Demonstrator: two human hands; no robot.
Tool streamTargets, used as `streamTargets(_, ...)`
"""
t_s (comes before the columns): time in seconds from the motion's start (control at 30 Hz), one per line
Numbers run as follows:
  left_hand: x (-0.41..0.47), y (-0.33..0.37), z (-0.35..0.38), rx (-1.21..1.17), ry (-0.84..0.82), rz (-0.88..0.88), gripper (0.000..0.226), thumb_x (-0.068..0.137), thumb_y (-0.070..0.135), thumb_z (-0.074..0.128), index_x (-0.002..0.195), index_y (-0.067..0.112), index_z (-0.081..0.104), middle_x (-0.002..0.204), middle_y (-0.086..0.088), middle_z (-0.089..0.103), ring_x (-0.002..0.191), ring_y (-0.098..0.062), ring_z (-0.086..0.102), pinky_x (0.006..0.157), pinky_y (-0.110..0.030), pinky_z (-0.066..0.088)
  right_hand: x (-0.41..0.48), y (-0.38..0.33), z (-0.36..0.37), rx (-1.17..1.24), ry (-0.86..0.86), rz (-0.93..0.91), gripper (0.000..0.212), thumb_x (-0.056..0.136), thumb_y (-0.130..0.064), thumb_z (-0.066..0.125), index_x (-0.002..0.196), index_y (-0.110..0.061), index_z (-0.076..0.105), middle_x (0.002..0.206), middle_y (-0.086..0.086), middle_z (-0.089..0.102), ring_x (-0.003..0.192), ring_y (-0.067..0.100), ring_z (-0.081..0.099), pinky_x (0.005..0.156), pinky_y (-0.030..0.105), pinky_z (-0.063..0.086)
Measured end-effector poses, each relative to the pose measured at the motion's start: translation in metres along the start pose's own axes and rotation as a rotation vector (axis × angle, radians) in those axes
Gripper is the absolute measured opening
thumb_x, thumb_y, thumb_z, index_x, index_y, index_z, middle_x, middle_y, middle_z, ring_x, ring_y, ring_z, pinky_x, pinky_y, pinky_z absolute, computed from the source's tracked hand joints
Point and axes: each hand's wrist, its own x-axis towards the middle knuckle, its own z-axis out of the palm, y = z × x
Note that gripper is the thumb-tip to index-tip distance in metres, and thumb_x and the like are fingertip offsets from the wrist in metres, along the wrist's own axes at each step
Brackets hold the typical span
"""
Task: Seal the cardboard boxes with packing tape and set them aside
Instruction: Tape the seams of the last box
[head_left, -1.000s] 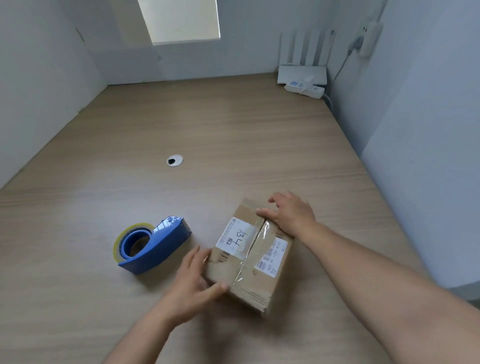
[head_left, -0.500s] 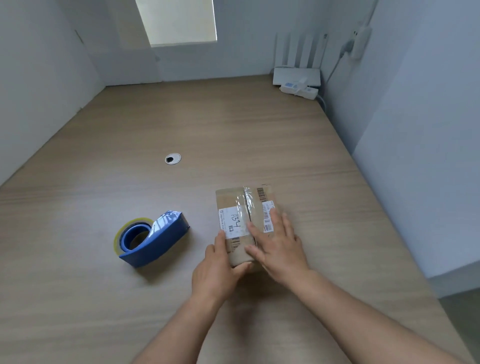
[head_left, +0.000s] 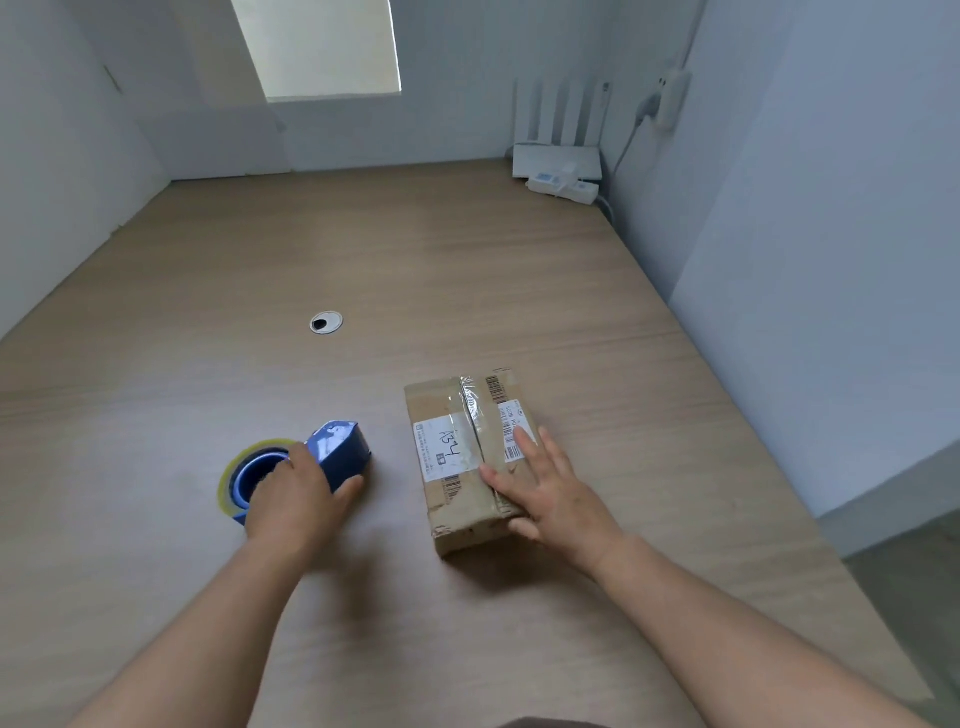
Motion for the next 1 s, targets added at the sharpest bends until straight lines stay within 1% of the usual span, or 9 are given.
streamTargets(0.07,0.011,0.002,-0.001,-0.028,0.001,-0.03,0.061,0.084,0.05,0.063,0.116,0.002,0.043,0.101,-0.014,0.065,0.087,-0.033,0.062,0.065,-0.034,0.045,0.004,-0.003,0.0,-0.018,0.007,0.009,0.088,0.072,-0.029,0.081,0.131,-0.05,0.019,0.155,0.022,0.021,0.14,0.051,0.014,0.101,0.057,0.04)
streamTargets(0.2,0.026,-0.005,0.005,-0.067,-0.071,-0.193,0.051,0.08,0.048,0.067,0.106,0.007,0.05,0.091,-0.01,0.064,0.081,-0.03,0.061,0.068,-0.033,0.048,0.002,-0.001,0.002,-0.104,-0.026,0.058,0.103,0.051,-0.039,0.09,0.135,-0.044,0.03,0.143,0.024,0.043,0.126,0.051,0.043,0.091,0.061,0.044)
streamTargets(0.33,0.03,-0.018,-0.001,-0.06,-0.116,-0.12,0.033,0.079,0.044,0.068,0.088,0.014,0.058,0.077,-0.004,0.064,0.072,-0.023,0.061,0.059,-0.027,0.042,0.001,-0.006,-0.003,-0.186,-0.108,0.097,0.086,0.082,-0.039,0.068,0.144,-0.053,0.01,0.161,0.01,-0.006,0.147,0.036,-0.005,0.116,0.054,0.005)
streamTargets(0.43,0.026,-0.021,-0.023,-0.227,-0.171,-0.008,0.031,0.08,0.041,0.07,0.098,0.019,0.059,0.093,0.0,0.061,0.076,-0.018,0.059,0.06,-0.028,0.042,0.003,-0.011,-0.022,-0.036,-0.154,0.161,0.068,0.084,-0.057,0.057,0.144,-0.052,0.024,0.161,0.0,-0.007,0.147,0.024,-0.012,0.117,0.046,-0.007)
streamTargets(0.53,0.004,-0.011,-0.045,-0.54,-0.312,0.181,0.026,0.083,0.029,0.072,0.103,0.021,0.059,0.103,0.004,0.059,0.083,-0.015,0.061,0.06,-0.024,0.045,0.007,-0.024,-0.043,0.264,0.062,0.24,0.06,0.079,-0.067,0.051,0.133,-0.04,0.052,0.155,-0.001,0.028,0.145,0.02,0.015,0.118,0.035,0.009)
streamTargets(0.63,-0.023,0.005,-0.067,-0.671,-0.434,0.323,0.022,0.082,0.021,0.074,0.101,0.025,0.062,0.093,0.005,0.068,0.079,-0.006,0.065,0.059,-0.013,0.046,0.01,-0.038,-0.062,0.677,0.25,0.237,0.033,0.088,-0.037,0.064,0.12,-0.029,0.063,0.128,-0.007,0.055,0.126,0.011,0.044,0.111,0.032,0.03)
streamTargets(0.73,-0.042,0.016,-0.081,-0.691,-0.502,0.427,0.025,0.081,0.015,0.074,0.1,0.027,0.062,0.081,0.01,0.071,0.071,0.002,0.065,0.059,-0.01,0.046,0.009,-0.053,-0.077,0.996,0.149,0.174,0.033,0.082,-0.036,0.065,0.114,-0.032,0.063,0.109,-0.011,0.062,0.106,0.006,0.056,0.098,0.026,0.043)
streamTargets(0.83,-0.054,0.024,-0.091,-0.675,-0.56,0.502,0.03,0.08,0.015,0.076,0.104,0.026,0.062,0.086,0.016,0.07,0.076,-0.002,0.066,0.064,-0.016,0.05,0.009,-0.059,-0.083,1.14,0.099,0.139,0.027,0.089,-0.011,0.065,0.115,-0.016,0.063,0.112,0.005,0.066,0.103,0.008,0.061,0.088,0.016,0.048)
streamTargets(1.0,-0.062,0.026,-0.099,-0.637,-0.606,0.511,0.061,0.053,0.052,0.074,0.108,0.026,0.063,0.093,0.013,0.071,0.081,-0.005,0.066,0.064,-0.016,0.049,0.003,-0.058,-0.091,1.22,0.203,0.114,0.005,0.086,0.007,0.06,0.089,0.004,0.064,0.075,0.005,0.064,0.064,0.0,0.061,0.064,0.011,0.047)
